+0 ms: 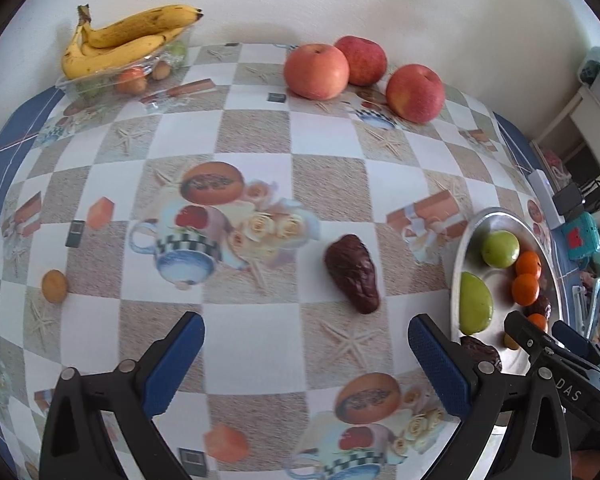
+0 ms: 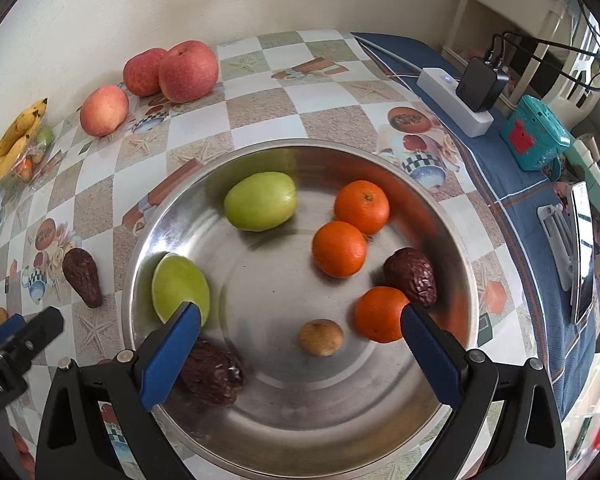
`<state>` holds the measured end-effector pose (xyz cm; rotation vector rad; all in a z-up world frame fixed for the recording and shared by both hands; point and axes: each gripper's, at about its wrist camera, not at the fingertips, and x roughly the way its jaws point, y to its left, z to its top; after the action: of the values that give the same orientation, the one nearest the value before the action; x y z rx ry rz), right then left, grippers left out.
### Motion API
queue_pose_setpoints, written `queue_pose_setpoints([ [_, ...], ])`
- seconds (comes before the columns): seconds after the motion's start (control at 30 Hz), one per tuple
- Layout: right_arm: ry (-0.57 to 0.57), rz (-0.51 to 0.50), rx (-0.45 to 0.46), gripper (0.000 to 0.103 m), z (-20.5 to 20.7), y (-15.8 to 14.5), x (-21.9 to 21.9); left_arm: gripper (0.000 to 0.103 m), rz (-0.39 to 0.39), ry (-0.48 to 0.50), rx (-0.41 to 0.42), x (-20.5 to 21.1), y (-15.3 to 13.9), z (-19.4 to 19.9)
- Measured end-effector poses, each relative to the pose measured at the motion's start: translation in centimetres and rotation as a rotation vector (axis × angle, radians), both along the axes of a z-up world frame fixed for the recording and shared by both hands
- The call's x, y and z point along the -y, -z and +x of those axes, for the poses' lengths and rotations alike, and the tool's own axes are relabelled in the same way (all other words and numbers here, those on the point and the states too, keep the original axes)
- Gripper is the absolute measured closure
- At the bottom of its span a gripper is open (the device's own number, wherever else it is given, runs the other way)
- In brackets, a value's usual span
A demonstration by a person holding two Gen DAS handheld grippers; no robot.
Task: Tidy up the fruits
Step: 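Move left tool toward a small brown kiwi while right tool approaches another red date, then grasp the brown kiwi with left tool while right tool grasps the red date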
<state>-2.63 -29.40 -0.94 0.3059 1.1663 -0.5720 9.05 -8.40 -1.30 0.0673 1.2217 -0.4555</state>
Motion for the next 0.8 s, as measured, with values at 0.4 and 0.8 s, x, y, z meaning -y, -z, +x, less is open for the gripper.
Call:
queue_pose_setpoints([
  [0.4,-0.053,-0.026,0.112,0.003,2.0,-2.1,-2.8,0.000,0.008,-0.061,0.024,-4.5,-1.1,2.6],
  [0.8,-0.321,-0.024,0.185,0.014,7.7,-2.6,-12.6,0.002,0.090,-0.298,0.026,-12.0,0.3,5.2],
])
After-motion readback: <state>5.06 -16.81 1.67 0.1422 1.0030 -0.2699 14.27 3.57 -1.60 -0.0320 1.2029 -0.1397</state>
